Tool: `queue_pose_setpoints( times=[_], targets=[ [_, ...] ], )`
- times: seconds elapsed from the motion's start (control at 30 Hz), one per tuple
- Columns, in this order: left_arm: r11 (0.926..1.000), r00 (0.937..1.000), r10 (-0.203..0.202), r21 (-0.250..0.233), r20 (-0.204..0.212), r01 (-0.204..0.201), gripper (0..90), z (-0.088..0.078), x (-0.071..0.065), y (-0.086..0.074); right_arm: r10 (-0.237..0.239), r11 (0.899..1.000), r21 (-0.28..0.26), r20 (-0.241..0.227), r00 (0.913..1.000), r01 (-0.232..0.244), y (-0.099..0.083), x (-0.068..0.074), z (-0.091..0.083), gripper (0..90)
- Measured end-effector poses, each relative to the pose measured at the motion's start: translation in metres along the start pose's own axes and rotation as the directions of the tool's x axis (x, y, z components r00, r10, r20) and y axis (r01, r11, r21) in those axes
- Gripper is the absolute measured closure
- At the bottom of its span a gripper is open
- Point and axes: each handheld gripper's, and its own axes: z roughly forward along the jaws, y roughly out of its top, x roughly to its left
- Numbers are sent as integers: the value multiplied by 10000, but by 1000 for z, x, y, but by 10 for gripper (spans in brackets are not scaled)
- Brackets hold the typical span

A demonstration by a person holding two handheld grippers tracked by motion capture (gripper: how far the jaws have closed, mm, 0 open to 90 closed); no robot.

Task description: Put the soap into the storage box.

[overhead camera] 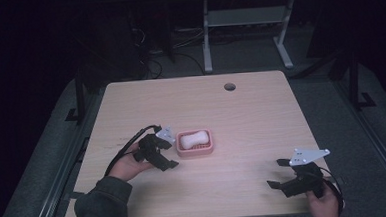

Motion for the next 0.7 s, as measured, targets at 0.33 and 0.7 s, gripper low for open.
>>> queue_pose_setpoints(
  times=[0.33, 0.7],
  targets=[
    [9999, 9999, -111, -22, -15, 111, 273, -2, -6, -11, 0, 10000, 43, 30, 10000, 0, -1, -1, 0, 142],
    [9997, 9998, -204, -131, -86, 203, 272, -5, -12, -27, 65, 10000, 33, 89, 9999, -65, -1, -1, 1, 142]
  ],
)
